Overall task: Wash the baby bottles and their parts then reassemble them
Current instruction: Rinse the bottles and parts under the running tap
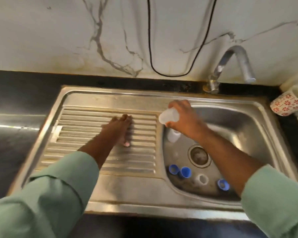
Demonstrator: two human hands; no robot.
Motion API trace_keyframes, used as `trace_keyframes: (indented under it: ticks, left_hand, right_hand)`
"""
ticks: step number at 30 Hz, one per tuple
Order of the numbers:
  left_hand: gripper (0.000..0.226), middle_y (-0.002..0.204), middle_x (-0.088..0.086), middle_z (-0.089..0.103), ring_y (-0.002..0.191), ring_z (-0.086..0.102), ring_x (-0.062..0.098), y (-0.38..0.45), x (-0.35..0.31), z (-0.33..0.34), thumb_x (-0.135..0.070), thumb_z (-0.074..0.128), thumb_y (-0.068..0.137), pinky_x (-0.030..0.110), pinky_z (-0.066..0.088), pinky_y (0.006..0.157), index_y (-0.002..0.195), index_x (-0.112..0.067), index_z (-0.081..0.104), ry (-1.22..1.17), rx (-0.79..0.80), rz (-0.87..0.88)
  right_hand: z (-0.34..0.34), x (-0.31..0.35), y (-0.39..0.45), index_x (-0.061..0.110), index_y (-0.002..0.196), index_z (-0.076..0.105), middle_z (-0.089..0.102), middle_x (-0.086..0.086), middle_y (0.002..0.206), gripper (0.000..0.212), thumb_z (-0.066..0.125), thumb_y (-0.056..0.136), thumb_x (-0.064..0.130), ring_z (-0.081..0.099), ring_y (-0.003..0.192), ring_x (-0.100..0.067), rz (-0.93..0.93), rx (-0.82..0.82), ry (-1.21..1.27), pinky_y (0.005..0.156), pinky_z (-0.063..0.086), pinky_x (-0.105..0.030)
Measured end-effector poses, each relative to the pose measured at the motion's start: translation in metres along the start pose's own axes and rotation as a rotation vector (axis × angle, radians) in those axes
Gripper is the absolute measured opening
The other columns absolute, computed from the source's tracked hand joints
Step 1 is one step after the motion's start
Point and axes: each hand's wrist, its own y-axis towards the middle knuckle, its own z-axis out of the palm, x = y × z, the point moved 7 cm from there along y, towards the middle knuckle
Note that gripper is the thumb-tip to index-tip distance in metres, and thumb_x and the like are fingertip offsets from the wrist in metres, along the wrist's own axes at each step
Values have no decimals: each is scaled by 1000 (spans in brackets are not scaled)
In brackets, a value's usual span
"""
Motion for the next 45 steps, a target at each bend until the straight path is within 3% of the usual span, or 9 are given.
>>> trace_keyframes:
  ticks: [2,6,10,17,22,30,38,40,45]
  left_hand:
    - [105,155,0,32,135,38,30,4,10,4,-37,85,72,43,34,112,153,-21,20,-101,1,21]
    - [123,162,-1,22,148,19,34,8,13,13,-32,91,66,52,27,117,158,-24,10,-238,67,17]
    - [130,159,-4,32,146,26,34,12,14,16,-33,94,58,59,32,112,157,-27,11,-267,74,-8]
    - [127,164,-15,-10,150,-15,35,9,12,13,-27,88,70,79,23,103,158,-28,-4,-273,152,-31]
    - [126,164,-16,-12,150,-16,34,8,12,12,-26,88,71,82,23,100,158,-28,-3,-276,159,-27]
    - [126,165,-13,-8,150,-12,37,11,12,11,-27,89,70,77,28,103,158,-26,-1,-248,151,-27]
    - [124,165,-11,-5,150,-11,37,6,11,8,-25,88,70,76,25,106,158,-26,1,-253,139,-35]
    - [115,166,-8,2,151,-1,36,-2,8,9,-24,87,72,75,30,104,158,-23,9,-245,88,-50]
    - [49,147,6,44,133,43,26,-49,-53,18,-18,64,93,40,52,98,139,-18,48,-236,-319,29]
  right_hand:
    - [19,29,19,28,128,49,41,-3,135,62,80,75,22,48,118,-25,-21,76,-41,94,42,-37]
    - [37,62,48,28,134,50,42,-7,136,66,77,76,12,46,123,-28,-58,103,-126,101,43,-40]
    - [52,76,67,28,138,48,43,-9,136,69,72,78,2,47,123,-31,-50,146,-225,101,47,-44]
    - [67,80,76,30,140,45,41,-8,138,72,71,79,1,48,122,-31,-23,123,-317,96,51,-44]
    - [66,77,78,31,145,38,40,-7,141,83,77,76,8,47,125,-30,10,123,-292,97,51,-45]
    - [67,79,79,31,142,43,43,-4,140,81,82,73,14,50,124,-28,-2,101,-281,96,52,-44]
    - [59,78,70,36,150,27,36,-5,148,104,88,67,27,39,133,-29,7,130,-262,103,44,-50]
    - [39,69,59,37,151,25,34,-4,152,107,89,65,32,34,137,-28,26,89,-201,108,38,-50]
    - [-4,-1,8,32,149,34,32,1,153,92,83,72,38,28,140,-23,154,-50,-156,110,32,-45]
